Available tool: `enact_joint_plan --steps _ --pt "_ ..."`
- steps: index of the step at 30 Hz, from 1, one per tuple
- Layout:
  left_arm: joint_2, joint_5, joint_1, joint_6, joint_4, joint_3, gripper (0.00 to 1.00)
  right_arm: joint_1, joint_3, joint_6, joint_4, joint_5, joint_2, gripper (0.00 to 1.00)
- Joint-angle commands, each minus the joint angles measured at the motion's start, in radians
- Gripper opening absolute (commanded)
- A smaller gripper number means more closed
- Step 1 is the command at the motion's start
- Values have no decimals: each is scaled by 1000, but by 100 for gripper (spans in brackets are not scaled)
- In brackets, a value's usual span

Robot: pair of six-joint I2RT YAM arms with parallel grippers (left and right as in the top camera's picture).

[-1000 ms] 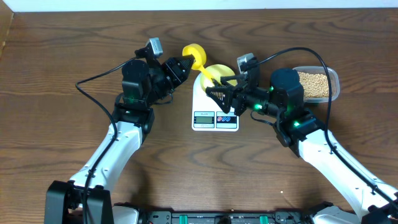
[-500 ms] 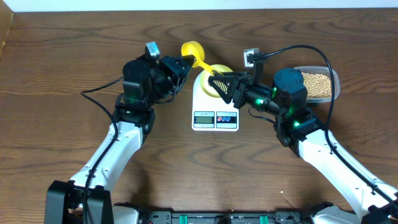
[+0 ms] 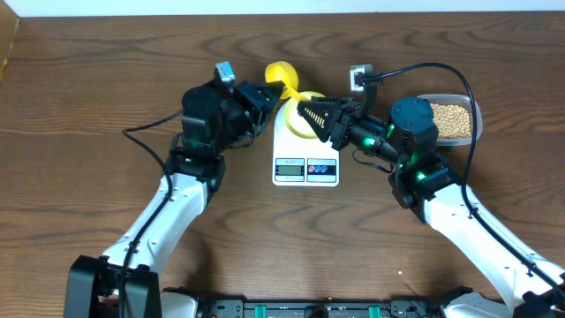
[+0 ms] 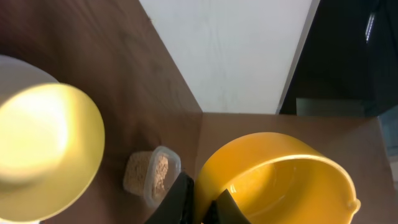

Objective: Scoop item into bowl and weigh 50g on scale
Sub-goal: 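Open the left gripper, releasing the scoop to the right gripper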

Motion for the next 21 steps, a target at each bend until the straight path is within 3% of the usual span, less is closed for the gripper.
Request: enact_joint_plan --steps 1,11,21 --pt "-13 13 -8 -6 1 3 7 -2 15 11 -1 9 -15 44" --pt "-13 8 -7 -5 1 3 8 -2 15 11 -1 14 -15 25" --pt "-13 -10 -5 1 1 3 8 -5 15 -57 -30 29 -15 27"
